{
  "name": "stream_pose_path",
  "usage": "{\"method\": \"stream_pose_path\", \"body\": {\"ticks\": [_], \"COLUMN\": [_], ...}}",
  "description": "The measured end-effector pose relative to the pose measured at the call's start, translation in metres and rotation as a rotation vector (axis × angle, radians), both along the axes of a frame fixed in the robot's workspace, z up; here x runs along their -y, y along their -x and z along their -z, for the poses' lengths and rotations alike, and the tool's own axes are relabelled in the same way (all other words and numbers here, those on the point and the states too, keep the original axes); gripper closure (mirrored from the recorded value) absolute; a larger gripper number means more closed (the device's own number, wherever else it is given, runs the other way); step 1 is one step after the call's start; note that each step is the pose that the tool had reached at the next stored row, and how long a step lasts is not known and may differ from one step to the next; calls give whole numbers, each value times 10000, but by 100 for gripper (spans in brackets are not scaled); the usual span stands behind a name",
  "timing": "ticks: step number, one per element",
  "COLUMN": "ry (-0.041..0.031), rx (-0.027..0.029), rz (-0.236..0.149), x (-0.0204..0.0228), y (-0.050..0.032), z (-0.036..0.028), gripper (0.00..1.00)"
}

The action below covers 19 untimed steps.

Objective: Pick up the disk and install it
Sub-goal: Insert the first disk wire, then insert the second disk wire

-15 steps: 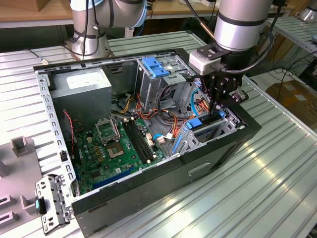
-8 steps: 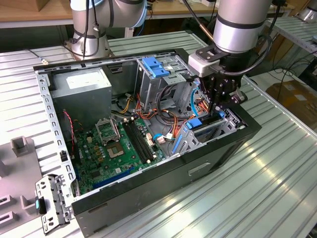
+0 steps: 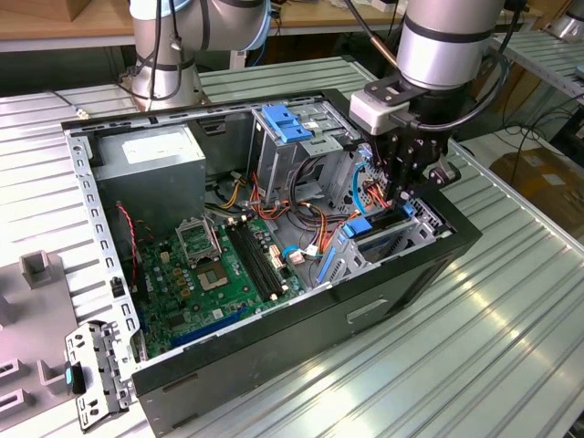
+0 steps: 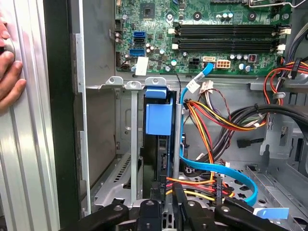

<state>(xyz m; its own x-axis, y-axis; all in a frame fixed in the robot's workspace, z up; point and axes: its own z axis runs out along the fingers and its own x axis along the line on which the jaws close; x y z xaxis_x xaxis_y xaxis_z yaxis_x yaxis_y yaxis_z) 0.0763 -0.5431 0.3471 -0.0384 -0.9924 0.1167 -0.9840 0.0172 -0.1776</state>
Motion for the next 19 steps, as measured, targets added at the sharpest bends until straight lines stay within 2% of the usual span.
{"method": "stream_pose_path", "body": {"ticks": [1, 3, 19], "ry": [4, 3, 3], "rx": [0, 0, -1], "rz": [-1, 0, -1], "x": [0, 0, 0], "y": [0, 0, 0], "z": [-2, -4, -14], "gripper": [77, 89, 89]}}
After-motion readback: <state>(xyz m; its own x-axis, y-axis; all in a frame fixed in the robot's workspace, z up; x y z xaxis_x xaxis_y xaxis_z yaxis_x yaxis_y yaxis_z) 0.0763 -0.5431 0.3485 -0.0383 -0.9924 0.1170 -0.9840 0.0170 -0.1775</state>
